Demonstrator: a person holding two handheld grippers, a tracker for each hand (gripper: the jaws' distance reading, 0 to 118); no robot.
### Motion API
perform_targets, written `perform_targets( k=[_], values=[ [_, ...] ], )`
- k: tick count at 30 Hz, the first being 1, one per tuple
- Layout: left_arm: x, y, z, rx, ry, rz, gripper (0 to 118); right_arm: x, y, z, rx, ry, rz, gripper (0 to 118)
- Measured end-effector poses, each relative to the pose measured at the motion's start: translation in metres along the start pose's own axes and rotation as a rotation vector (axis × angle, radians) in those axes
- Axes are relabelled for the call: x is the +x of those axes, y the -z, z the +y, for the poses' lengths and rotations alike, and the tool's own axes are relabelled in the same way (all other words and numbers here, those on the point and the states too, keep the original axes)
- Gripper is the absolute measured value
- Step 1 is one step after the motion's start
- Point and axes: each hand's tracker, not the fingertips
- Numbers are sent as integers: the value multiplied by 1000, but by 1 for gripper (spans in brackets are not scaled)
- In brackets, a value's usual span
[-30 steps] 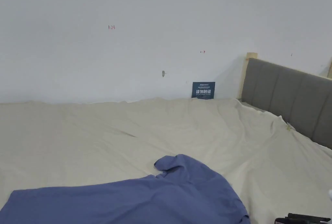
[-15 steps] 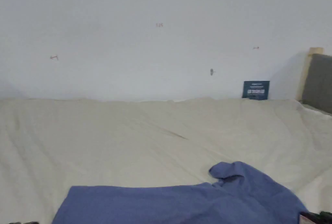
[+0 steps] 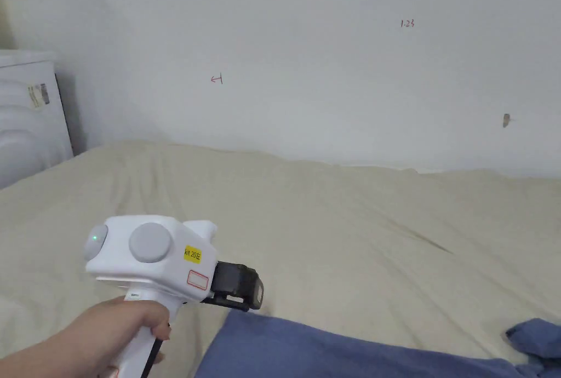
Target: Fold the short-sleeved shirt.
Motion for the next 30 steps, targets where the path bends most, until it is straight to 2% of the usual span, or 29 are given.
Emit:
perform_targets(
  k=[2, 4, 6, 8, 9, 11, 12, 13, 14, 15, 16, 19, 21, 25, 27, 30],
  values=[
    [0, 27, 12, -64, 14, 59, 116, -2, 2, 0, -14, -25, -11, 0],
    [3, 48, 17, -134, 10, 45, 115, 3, 5, 1, -32, -38, -19, 0],
    [8, 64, 19, -141, 22, 54, 115, 2, 5, -3, -51, -40, -12, 0],
    [9, 76, 15, -141, 39, 77, 115, 17, 9, -8, -52, -44, -16, 0],
    [7, 80, 14, -148, 36, 78, 110, 18, 10, -9, -56, -47, -19, 0],
    [8, 81, 9, -166, 53, 96, 94, 21, 16, -12, -72, -41, -16, 0],
    [10, 78, 4, -145, 113, 134, 88, 22, 19, -14, -78, -35, -14, 0],
    [13, 74, 3, -128, 141, 130, 73, 23, 21, -15, -83, -32, -15, 0],
    [19, 68, 1, -119, 189, 128, 57, 24, 23, -15, -89, -31, -20, 0],
    [26, 63, -1, -110, 228, 130, 34, 25, 25, -14, -89, -25, -29, 0],
    [34, 59, -8, -111, 281, 127, 4, 27, 26, -13, -83, -12, -36, 0],
    [52, 58, -23, -154, 377, 83, 4, 32, 22, -10, -55, 24, -44, 0],
    [58, 60, -30, -128, 419, 135, 4, 34, 16, -6, -11, 14, -43, 0],
    [54, 51, -26, -106, 367, 117, 4, 40, 7, 19, 61, -36, -81, 0],
    [50, 44, -25, -77, 346, 129, 4, 52, 14, 44, 53, -16, -78, 0],
    [40, 37, -22, -62, 322, 127, 4, 83, 45, 83, -43, 66, -114, 0]
  ],
)
